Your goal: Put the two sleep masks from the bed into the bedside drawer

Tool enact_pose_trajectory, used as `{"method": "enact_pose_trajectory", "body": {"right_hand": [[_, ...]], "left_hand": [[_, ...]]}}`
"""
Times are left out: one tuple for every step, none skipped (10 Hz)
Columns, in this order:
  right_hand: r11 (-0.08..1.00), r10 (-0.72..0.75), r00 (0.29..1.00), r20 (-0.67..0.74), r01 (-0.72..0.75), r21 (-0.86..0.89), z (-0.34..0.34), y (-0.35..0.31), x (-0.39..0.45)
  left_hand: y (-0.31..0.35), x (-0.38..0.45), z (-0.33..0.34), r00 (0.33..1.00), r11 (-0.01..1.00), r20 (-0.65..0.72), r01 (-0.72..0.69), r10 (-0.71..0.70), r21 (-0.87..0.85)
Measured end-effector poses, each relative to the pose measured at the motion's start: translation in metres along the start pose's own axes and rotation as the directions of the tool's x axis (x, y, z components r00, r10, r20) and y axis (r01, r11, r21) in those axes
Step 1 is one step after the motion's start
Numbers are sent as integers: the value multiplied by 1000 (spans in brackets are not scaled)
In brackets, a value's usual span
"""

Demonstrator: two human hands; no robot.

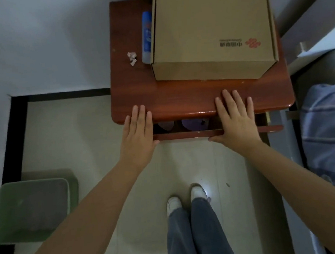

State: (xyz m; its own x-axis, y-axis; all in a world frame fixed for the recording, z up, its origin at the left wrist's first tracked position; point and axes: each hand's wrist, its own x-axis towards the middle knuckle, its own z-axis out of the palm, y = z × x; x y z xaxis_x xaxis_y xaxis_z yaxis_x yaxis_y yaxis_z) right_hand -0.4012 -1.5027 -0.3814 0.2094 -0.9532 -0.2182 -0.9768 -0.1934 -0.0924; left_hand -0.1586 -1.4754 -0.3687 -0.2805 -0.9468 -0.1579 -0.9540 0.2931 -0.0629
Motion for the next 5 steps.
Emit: {"method": "enact_pose_trajectory", "body": {"right_hand": [[999, 29, 995, -98, -31, -22, 2, -7, 11], [989, 30, 956, -291, -70, -127, 4, -10, 22], [987, 81, 954, -289, -118, -113, -2, -18, 26], [995, 41, 987, -155, -26, 98, -8, -15, 19], [807, -51, 999, 7, 37, 590, -45, 2, 13]], "left_hand": [[0, 23, 4, 994, 998, -106, 16, -9, 68], [4, 41, 12, 978, 996, -207, 49, -33, 73], [7, 49, 11, 979, 995, -190, 84, -73, 52], [1, 43, 13, 990, 999, -134, 36, -37, -6], [3, 43, 7, 987, 962, -95, 99, -127, -253]]}}
